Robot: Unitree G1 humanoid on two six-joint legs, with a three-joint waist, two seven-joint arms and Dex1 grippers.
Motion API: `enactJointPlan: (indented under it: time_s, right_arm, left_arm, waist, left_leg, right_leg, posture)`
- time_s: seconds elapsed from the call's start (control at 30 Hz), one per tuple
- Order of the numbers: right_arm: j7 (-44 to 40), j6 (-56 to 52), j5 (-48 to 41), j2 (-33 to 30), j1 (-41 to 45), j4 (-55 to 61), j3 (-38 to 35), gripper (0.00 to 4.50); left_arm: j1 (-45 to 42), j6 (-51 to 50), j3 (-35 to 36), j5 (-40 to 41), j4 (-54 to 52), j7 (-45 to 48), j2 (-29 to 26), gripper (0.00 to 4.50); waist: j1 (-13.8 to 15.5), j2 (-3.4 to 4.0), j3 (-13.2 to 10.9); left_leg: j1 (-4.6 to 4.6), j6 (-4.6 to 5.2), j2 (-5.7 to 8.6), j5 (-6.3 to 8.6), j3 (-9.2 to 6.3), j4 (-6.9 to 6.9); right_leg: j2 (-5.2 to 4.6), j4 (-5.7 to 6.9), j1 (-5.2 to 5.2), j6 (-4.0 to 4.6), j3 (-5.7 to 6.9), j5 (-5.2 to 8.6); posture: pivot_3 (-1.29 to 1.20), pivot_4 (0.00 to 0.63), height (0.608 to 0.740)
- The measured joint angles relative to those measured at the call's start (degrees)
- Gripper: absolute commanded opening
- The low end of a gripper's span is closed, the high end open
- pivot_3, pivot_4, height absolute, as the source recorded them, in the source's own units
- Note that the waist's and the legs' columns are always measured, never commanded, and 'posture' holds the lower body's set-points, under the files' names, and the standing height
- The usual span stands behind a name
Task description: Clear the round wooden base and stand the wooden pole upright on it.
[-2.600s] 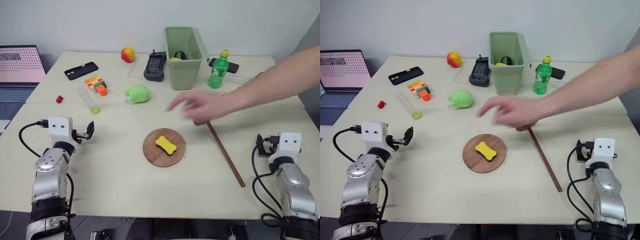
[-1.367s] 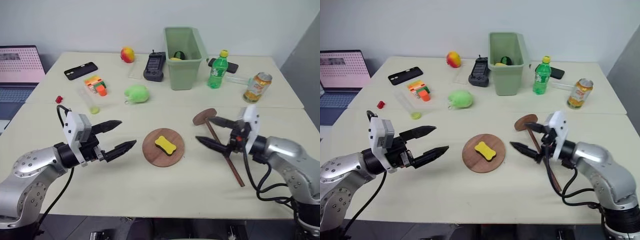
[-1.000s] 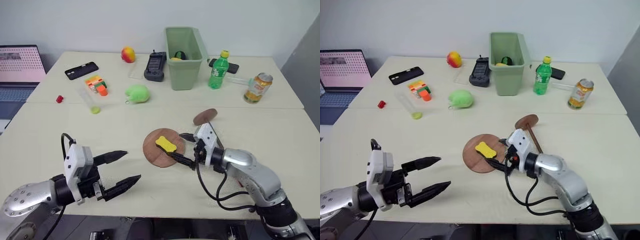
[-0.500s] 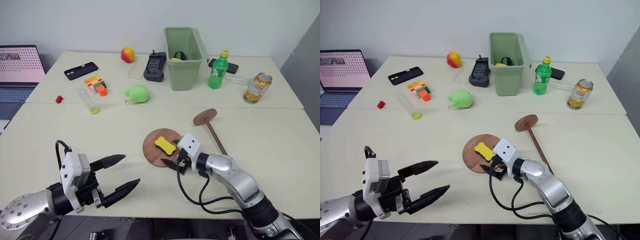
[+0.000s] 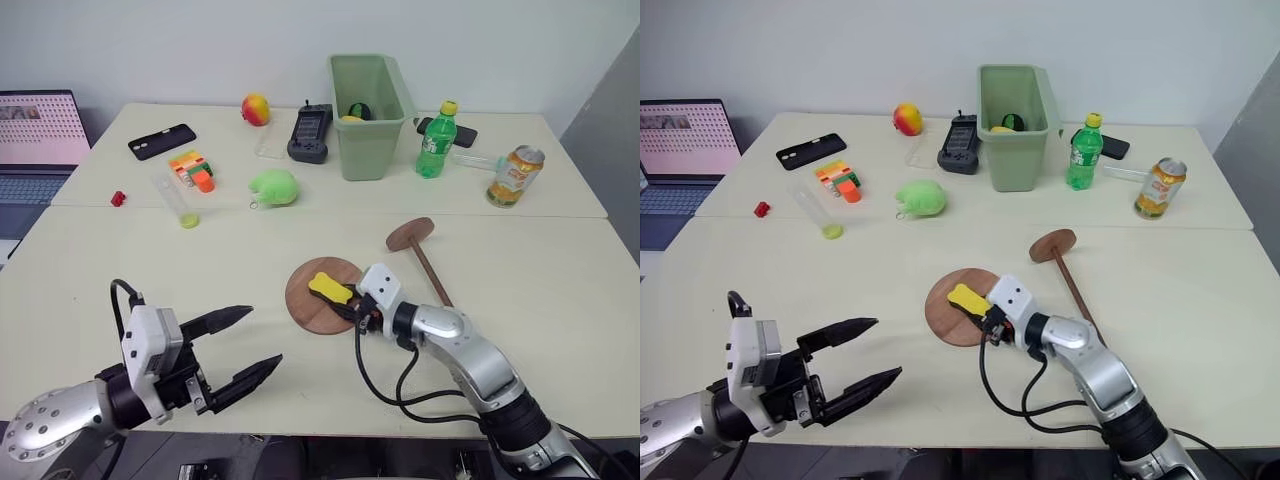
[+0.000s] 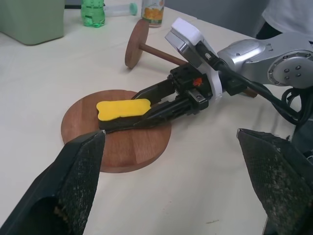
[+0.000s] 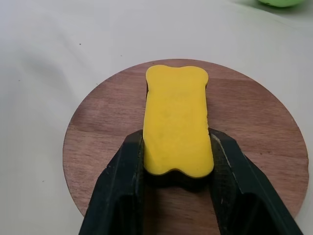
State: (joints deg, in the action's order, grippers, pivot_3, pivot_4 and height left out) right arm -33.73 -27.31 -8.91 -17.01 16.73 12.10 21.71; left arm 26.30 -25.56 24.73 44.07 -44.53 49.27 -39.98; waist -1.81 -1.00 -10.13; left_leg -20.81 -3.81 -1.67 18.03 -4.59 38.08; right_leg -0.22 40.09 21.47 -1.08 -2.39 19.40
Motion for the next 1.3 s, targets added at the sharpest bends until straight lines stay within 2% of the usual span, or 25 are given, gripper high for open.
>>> enactJointPlan:
  time_s: [0.1,0.2,0.33,0.43,0.5,0.63,0.83,0.9,0.93,1.0,1.2,1.23,1.3]
  right_arm:
    - [-2.11,-1.49,-4.98,-0.12,-0.18,2.06,-3.65,1.28]
    - [-6.31,-7.99,-15.19,-3.02,0.95,8.38,-10.33,1.28]
    - [-5.43,-15.75,-24.20,-8.81,10.18,10.28,-22.59,1.28]
    - [-0.36,-14.28,-21.13,-14.65,17.69,5.41,-30.79,1.28]
    - [3.78,-12.69,-16.83,-17.61,19.10,0.61,-33.12,1.28]
    - [9.68,-9.70,-7.26,-23.69,16.58,-13.51,-33.73,1.28]
    - [4.89,-5.32,-1.91,-25.21,15.20,-30.77,-28.21,1.28]
    - [3.26,-3.36,-0.61,-24.90,15.47,-36.94,-26.53,1.94]
    - [2.54,-2.03,-0.38,-24.90,15.97,-38.61,-26.44,2.06]
    - [1.18,-0.90,0.62,-25.06,17.49,-41.43,-26.01,2.68]
    - [-2.58,-0.01,0.50,-25.25,18.20,-41.29,-26.22,4.22]
    - [-3.36,-0.54,0.28,-25.58,17.89,-39.83,-26.28,4.44]
    - [-4.90,-2.27,-0.75,-27.04,17.12,-35.47,-26.75,4.50]
  left_arm:
    - [-3.34,-0.21,-0.80,0.20,1.19,-0.58,-0.06,4.50]
    - [-10.89,-1.84,-2.11,1.54,3.39,-2.58,-0.78,4.50]
    - [-26.50,-4.92,-6.92,3.69,5.99,-5.21,-1.52,4.50]
    - [-39.97,-8.34,-12.52,5.31,8.19,-7.40,-1.36,4.50]
    - [-44.55,-9.50,-15.93,4.26,9.64,-7.55,-1.34,4.50]
    - [-56.62,-13.45,-22.36,3.88,15.17,-8.69,1.84,4.50]
    - [-63.73,-15.45,-28.08,0.91,19.43,-8.55,5.16,4.50]
    - [-63.31,-15.40,-28.69,-0.15,20.04,-7.89,5.11,4.50]
    - [-62.85,-15.43,-28.70,-0.25,20.37,-7.49,5.04,4.50]
    - [-62.55,-15.50,-28.58,-0.17,20.36,-7.27,4.99,4.50]
    - [-59.80,-15.83,-27.23,-0.28,18.99,-7.90,4.88,4.50]
    - [-59.13,-15.85,-27.19,-0.29,18.60,-8.00,4.86,4.50]
    - [-58.27,-16.38,-27.00,-0.04,17.76,-8.23,4.86,4.50]
  waist:
    - [0.19,0.02,-0.02]
    - [0.29,0.02,-0.03]
    - [0.23,0.05,-0.11]
    - [0.31,-0.04,-0.05]
    - [0.13,-0.07,-0.04]
    - [0.18,-0.10,-0.06]
    - [-1.22,-0.07,-0.06]
    - [-1.47,-0.02,-0.09]
    - [-1.53,-0.01,-0.09]
    - [-1.52,-0.01,-0.09]
    - [-1.11,-0.01,-0.09]
    - [-1.06,-0.01,-0.09]
    - [-0.83,-0.01,-0.09]
  left_leg:
    - [-0.02,0.00,0.02,0.00,-0.05,0.01]
    - [-0.01,0.01,0.03,0.00,-0.06,0.03]
    - [-0.04,0.02,0.15,0.00,-0.02,0.07]
    - [-0.07,0.02,0.20,0.00,0.08,0.06]
    - [-0.11,0.00,0.18,-0.01,0.24,-0.03]
    - [-0.46,-0.05,0.14,-0.04,0.47,0.01]
    - [-0.29,-0.09,0.12,-0.07,0.89,0.00]
    - [-0.24,-0.10,0.08,-0.07,0.92,0.00]
    - [-0.21,-0.10,0.04,-0.08,0.96,0.00]
    - [-0.23,-0.11,0.02,-0.08,0.93,0.02]
    - [-0.29,-0.12,0.01,-0.09,0.88,0.05]
    - [-0.30,-0.12,0.01,-0.09,0.87,0.06]
    - [-0.32,-0.13,0.01,-0.09,0.82,0.07]
  right_leg:
    - [-0.01,0.00,-0.02,0.00,0.05,0.00]
    - [-0.01,-0.03,-0.08,0.00,0.06,0.00]
    - [0.06,-0.01,-0.09,-0.03,0.11,-0.05]
    - [0.10,-0.14,-0.13,-0.04,0.13,-0.05]
    - [0.07,-0.25,-0.06,-0.04,0.03,-0.05]
    - [0.03,-0.18,0.28,-0.04,-0.08,-0.05]
    - [0.07,-0.05,0.39,-0.04,-0.26,-0.05]
    - [0.08,0.00,0.40,-0.04,-0.30,-0.05]
    - [0.08,0.01,0.40,-0.04,-0.32,-0.05]
    - [0.08,0.01,0.39,-0.04,-0.31,-0.05]
    - [0.00,-0.05,0.37,-0.05,-0.31,-0.05]
    - [-0.01,-0.06,0.37,-0.05,-0.31,-0.06]
    - [-0.03,-0.06,0.37,-0.05,-0.31,-0.06]
  posture:
    - [0.00,0.150,0.740]
    - [0.00,0.150,0.740]
    - [0.00,0.150,0.740]
    - [0.00,0.150,0.740]
    - [0.00,0.150,0.740]
    - [0.00,0.150,0.740]
    - [0.00,0.150,0.740]
    - [0.00,0.150,0.740]
    - [0.00,0.150,0.740]
    - [0.00,0.150,0.740]
    - [0.00,0.150,0.740]
    - [0.00,0.150,0.740]
    - [0.00,0.150,0.740]
